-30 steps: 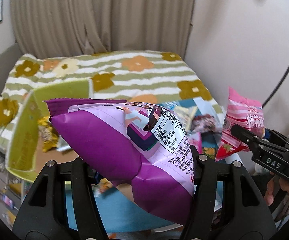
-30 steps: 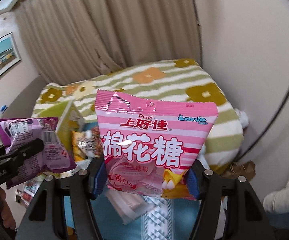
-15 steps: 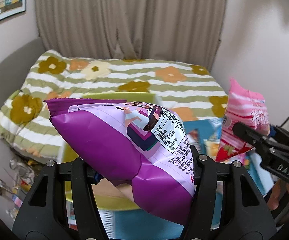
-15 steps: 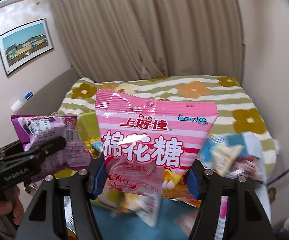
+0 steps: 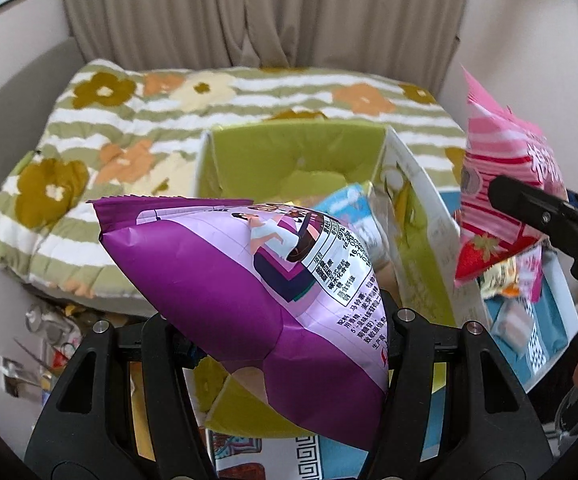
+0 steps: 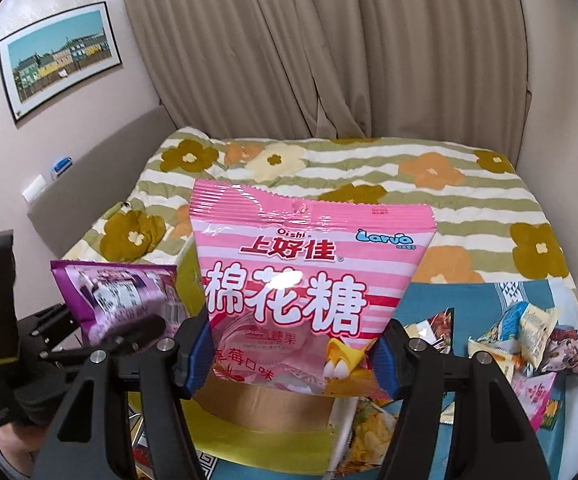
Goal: Organize snacks
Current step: 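Carry both packets over the box and release them inside, then move both tools back over the remaining snacks on the table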
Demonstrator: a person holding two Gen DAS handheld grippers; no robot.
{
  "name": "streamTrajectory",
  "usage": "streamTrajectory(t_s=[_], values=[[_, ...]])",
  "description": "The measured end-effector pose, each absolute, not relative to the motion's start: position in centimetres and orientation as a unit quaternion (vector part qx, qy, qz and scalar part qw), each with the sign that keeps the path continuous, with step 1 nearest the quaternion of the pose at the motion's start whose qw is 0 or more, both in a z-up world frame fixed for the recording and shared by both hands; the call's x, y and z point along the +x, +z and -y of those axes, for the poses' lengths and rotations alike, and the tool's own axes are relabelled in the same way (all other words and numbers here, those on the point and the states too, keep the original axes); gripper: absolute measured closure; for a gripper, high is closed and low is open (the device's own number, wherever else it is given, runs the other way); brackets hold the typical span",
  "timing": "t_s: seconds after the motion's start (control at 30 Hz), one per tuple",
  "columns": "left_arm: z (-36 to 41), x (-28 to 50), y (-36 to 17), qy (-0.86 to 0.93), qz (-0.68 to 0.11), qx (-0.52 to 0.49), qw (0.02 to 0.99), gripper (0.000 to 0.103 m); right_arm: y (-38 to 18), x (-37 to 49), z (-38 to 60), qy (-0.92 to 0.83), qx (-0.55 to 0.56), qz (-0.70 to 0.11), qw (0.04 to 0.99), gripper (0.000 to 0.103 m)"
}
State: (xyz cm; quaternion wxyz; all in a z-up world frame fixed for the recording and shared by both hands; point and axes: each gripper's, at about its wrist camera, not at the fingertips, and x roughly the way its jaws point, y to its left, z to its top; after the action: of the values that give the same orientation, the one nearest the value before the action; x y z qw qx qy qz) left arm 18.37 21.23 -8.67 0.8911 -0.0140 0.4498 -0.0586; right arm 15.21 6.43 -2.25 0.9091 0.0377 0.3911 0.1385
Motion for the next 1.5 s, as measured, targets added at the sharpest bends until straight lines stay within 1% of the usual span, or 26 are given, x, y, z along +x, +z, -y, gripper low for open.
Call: streamTrajectory(t_s=[0.07,0.1,0.13,0.17,0.2,0.6,0.9,0.93,1.0,1.03,1.07,1.1,1.3,1.5], values=[[-20.7,18.9,-9.6,-0.076,-0.465,-0.014,0.882,0.046,-2.8,15.5,-6.6,0.131,0.034,-0.401,0.906,0.042],[-20.6,19.0,-9.9,-0.085,-0.469,-0.015,0.879,0.040,-3.1,15.8,-6.6,0.128,0.033,-0.407,0.904,0.042],[-20.4,18.9,-10.1,-0.090,-0.468,-0.014,0.879,0.021,-3.2,16.0,-6.8,0.127,0.033,-0.411,0.902,0.042],[-20.2,18.7,-10.2,-0.084,-0.466,-0.011,0.881,0.008,-3.3,16.1,-6.8,0.126,0.033,-0.414,0.901,0.042],[-20.0,18.5,-10.2,-0.073,-0.461,-0.007,0.884,0.001,-3.4,16.4,-7.0,0.126,0.032,-0.416,0.900,0.042],[-22.0,16.6,-9.0,-0.021,-0.459,-0.031,0.888,0.001,-5.1,17.5,-8.1,0.176,0.009,-0.452,0.874,0.041],[-24.2,15.5,-9.1,0.002,-0.458,-0.047,0.888,0.001,-7.8,18.1,-10.6,0.210,0.008,-0.482,0.850,0.041],[-24.4,15.5,-9.3,0.003,-0.460,-0.049,0.887,0.001,-8.0,18.0,-10.8,0.213,0.009,-0.483,0.849,0.040],[-24.7,15.5,-9.6,0.004,-0.466,-0.050,0.883,0.001,-8.3,18.0,-11.0,0.215,0.009,-0.485,0.848,0.030],[-24.8,15.5,-9.8,0.006,-0.469,-0.048,0.882,0.001,-8.4,18.0,-11.0,0.217,0.013,-0.485,0.847,0.015],[-24.9,15.4,-9.9,0.006,-0.470,-0.048,0.881,0.001,-8.5,18.0,-10.8,0.221,0.021,-0.482,0.848,0.004],[-25.0,15.3,-10.1,0.004,-0.471,-0.049,0.881,0.001,-8.5,17.9,-10.7,0.222,0.028,-0.477,0.850,0.002],[-24.9,14.8,-10.6,-0.015,-0.475,-0.058,0.878,0.001,-8.7,17.0,-10.5,0.206,0.028,-0.473,0.856,0.001],[-24.5,14.3,-9.4,-0.037,-0.458,-0.048,0.887,0.001,-7.4,16.0,-10.6,0.183,0.026,-0.461,0.868,0.001]])
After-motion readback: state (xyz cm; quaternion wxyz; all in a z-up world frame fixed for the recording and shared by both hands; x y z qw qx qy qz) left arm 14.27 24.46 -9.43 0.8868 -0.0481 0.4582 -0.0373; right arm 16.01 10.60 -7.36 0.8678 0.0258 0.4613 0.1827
